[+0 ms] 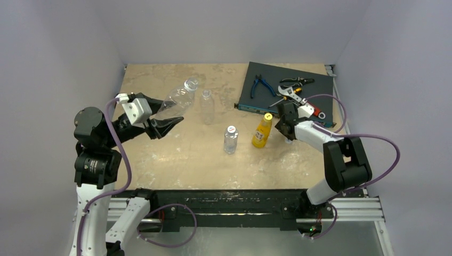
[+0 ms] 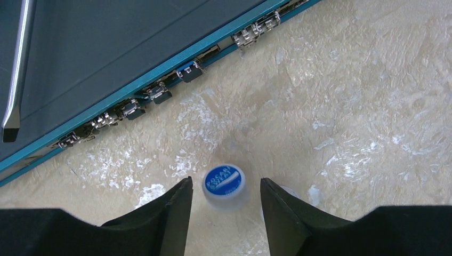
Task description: Unscrew the bottle caps
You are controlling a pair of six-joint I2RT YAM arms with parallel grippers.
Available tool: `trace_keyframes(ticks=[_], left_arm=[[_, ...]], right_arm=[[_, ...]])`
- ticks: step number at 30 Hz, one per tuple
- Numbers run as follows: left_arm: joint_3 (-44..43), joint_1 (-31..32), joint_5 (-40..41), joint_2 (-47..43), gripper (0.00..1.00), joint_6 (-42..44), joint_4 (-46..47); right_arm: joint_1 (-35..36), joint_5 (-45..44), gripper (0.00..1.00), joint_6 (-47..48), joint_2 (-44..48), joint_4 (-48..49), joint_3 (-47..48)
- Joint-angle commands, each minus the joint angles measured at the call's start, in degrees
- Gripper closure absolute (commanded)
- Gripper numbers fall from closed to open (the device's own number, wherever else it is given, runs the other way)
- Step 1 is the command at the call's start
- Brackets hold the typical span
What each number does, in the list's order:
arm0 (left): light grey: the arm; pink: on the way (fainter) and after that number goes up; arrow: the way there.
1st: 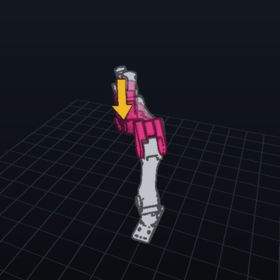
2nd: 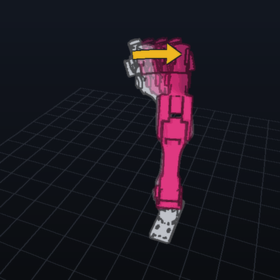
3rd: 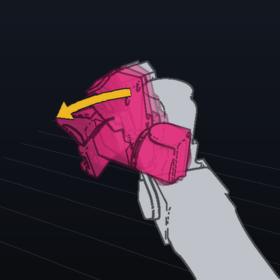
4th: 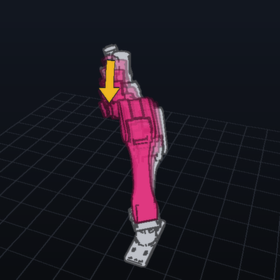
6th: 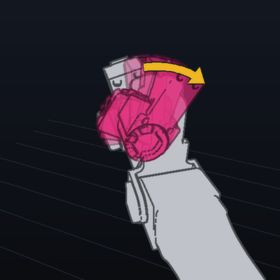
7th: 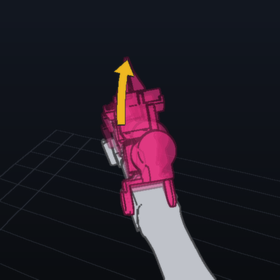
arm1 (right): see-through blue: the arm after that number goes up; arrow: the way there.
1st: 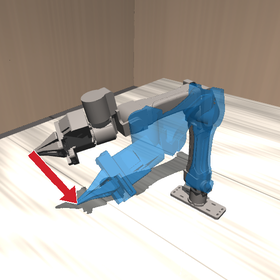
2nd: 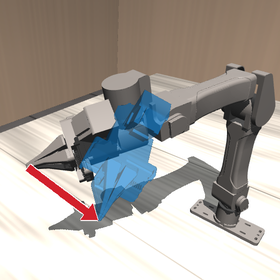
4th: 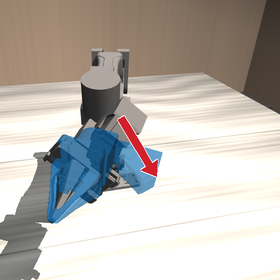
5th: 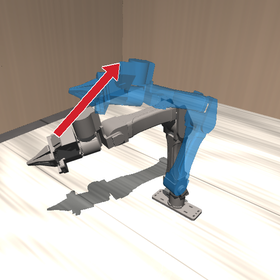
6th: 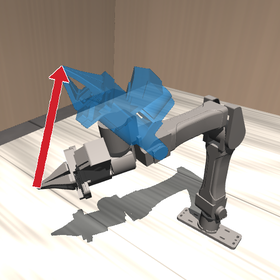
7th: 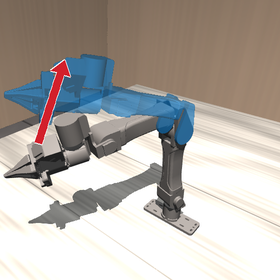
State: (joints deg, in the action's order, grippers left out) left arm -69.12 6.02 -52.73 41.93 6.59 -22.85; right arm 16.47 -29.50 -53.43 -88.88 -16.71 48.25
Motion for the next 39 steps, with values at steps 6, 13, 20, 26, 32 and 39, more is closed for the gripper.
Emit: trace_keyframes(ticks=[6,13,20,26,32,39], left_arm=[[-1.54,-0.22,-0.62,0.35,1.00,-0.52,1.32],[-0.82,-0.20,-0.62,0.25,1.00,-0.95,1.66],[1.46,-0.22,-0.01,0.97,1.00,-7.60,6.88],[3.85,-0.22,-0.45,1.22,1.00,-10.46,9.30],[7.99,-0.22,-1.22,1.69,1.00,-14.53,13.80],[8.95,-0.22,-5.40,2.36,1.00,-16.42,15.16]], right_arm=[[-0.39,-1.67,0.39,-2.38,-0.22,2.67,-2.08],[-0.45,-0.74,0.39,-0.23,7.20,0.65,0.33],[0.09,2.32,0.40,7.35,22.73,-0.82,6.78],[3.99,22.52,0.34,19.97,33.14,8.86,12.56],[8.90,47.76,0.23,27.66,31.46,17.90,23.63],[27.81,47.17,0.13,30.87,21.49,23.11,35.09]])
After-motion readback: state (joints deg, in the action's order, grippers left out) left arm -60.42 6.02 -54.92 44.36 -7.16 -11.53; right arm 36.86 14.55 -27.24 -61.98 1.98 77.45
